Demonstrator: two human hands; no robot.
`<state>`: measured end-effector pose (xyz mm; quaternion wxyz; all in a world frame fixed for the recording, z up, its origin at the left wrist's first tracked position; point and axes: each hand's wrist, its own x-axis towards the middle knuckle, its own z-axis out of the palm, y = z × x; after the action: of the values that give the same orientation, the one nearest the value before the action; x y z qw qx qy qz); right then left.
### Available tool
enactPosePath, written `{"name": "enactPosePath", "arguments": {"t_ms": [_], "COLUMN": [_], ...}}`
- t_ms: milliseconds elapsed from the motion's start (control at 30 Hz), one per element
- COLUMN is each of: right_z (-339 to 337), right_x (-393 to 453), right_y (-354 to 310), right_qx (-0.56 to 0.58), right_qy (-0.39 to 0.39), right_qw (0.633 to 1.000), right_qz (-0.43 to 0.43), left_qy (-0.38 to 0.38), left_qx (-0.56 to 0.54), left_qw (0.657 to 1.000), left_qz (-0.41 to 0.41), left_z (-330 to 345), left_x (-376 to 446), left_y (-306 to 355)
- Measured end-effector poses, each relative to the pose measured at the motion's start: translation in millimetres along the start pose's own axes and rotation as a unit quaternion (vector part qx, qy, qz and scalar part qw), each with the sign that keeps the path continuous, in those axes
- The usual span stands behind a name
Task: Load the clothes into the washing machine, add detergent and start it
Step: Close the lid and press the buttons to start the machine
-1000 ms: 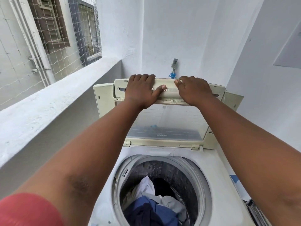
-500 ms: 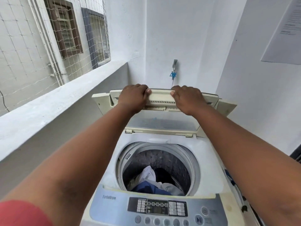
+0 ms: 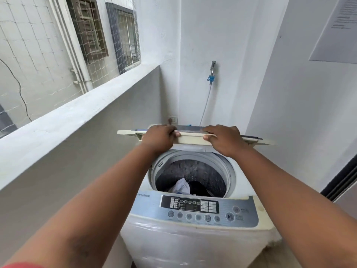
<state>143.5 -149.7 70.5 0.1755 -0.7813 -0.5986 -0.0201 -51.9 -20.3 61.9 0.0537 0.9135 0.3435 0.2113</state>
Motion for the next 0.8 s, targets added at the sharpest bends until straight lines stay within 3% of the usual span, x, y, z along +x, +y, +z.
{"name": "enactPosePath", "arguments": {"t_ms": [167, 267, 367, 533, 800], "right_z": [34.7, 61.5, 82.5, 100.2, 114.4], "right_x": [-39.1, -68.9, -82.0, -91.8, -96.0], "right_y": [0.6, -4.2, -4.5, 0.7, 2.7], "right_qx": [0.039, -0.002, -0.065, -0.052, 0.013], "right_qy": [-0.01, -0.051, -0.094, -0.171, -0.199], "right_qw": [0.999, 0.998, 0.993, 0.984, 0.979], "right_qz": [-0.003, -0.022, -0.041, -0.02, 0.04], "left_qy": [-0.071, -0.119, -0.151, -0.207, -0.216], "left_qx": [-0.008, 0.051, 0.112, 0.128, 0.095], "left_qw": [0.997, 0.99, 0.98, 0.97, 0.972], "left_qz": [0.038, 0.063, 0.058, 0.028, 0.014], "left_z": [18.0, 30.2, 45.3, 75.3, 99.5], "left_x": [-33.7, -60.3, -75.9, -89.3, -102.4], "left_y": [-11.7, -11.4, -7.6, -13.8, -19.4]}}
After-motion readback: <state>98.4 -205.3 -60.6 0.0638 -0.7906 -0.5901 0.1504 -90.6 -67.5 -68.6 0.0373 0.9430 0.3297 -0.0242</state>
